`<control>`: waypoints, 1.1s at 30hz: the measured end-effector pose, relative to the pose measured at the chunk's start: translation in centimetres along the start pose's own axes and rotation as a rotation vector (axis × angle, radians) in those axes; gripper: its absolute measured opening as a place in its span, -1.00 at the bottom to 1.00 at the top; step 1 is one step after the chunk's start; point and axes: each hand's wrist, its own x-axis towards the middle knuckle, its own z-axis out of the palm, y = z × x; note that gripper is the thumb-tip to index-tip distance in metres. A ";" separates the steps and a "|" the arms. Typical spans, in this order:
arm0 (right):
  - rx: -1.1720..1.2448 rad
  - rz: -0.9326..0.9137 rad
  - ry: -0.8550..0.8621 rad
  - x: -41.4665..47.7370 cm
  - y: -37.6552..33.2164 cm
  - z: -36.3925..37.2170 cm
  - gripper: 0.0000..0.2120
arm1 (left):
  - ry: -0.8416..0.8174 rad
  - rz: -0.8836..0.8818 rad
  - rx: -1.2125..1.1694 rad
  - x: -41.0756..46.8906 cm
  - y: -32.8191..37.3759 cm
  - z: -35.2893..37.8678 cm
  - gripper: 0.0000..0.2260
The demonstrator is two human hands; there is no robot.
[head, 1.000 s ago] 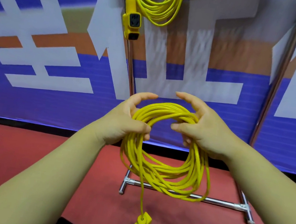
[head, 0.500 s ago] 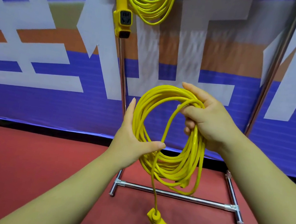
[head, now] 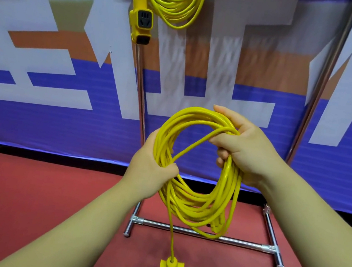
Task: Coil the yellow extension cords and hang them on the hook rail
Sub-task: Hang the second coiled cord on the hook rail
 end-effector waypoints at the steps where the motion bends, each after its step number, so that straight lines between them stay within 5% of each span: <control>1: -0.011 0.004 -0.007 -0.1 0.1 -0.2 -0.40 | -0.006 -0.005 0.007 0.2 0.1 -0.5 -0.49; 7: -0.095 -0.006 -0.085 -0.5 0.3 -1.6 -0.37 | 0.041 -0.100 -0.328 0.9 1.3 -2.3 -0.65; 19: -0.386 -0.099 -0.217 -1.5 1.3 -2.5 -0.30 | -0.229 -0.065 -0.788 0.1 4.3 -4.9 -0.33; 28: -0.340 -0.079 -0.261 -1.2 1.4 -1.9 0.02 | -0.361 0.009 -0.535 0.4 5.1 -6.2 -0.56; 33: -0.297 -0.103 -0.330 -1.1 1.0 -0.7 -0.04 | -0.395 0.013 -0.445 0.7 4.9 -5.9 -0.59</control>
